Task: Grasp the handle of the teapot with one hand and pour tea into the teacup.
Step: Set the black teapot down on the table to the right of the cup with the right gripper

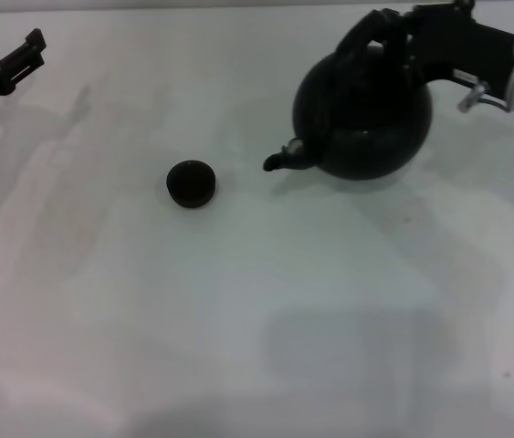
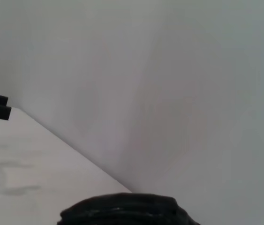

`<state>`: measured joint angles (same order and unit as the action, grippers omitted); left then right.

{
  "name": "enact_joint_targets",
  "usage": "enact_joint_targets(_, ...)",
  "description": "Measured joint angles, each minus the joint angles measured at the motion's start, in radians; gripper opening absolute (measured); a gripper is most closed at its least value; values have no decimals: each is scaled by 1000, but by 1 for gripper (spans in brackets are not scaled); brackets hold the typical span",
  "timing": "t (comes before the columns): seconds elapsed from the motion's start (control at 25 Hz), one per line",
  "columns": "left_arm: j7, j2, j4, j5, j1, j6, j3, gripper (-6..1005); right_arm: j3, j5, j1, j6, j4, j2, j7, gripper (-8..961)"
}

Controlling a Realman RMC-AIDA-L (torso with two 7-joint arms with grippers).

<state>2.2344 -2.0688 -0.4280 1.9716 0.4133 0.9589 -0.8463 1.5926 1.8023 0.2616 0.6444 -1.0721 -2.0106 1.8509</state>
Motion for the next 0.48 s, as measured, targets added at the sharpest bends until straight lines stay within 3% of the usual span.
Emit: enact_joint_targets(0.48,6,1,-3,-4,19,-26,-2,893,-265,-9,-101,335,54,3,48,112)
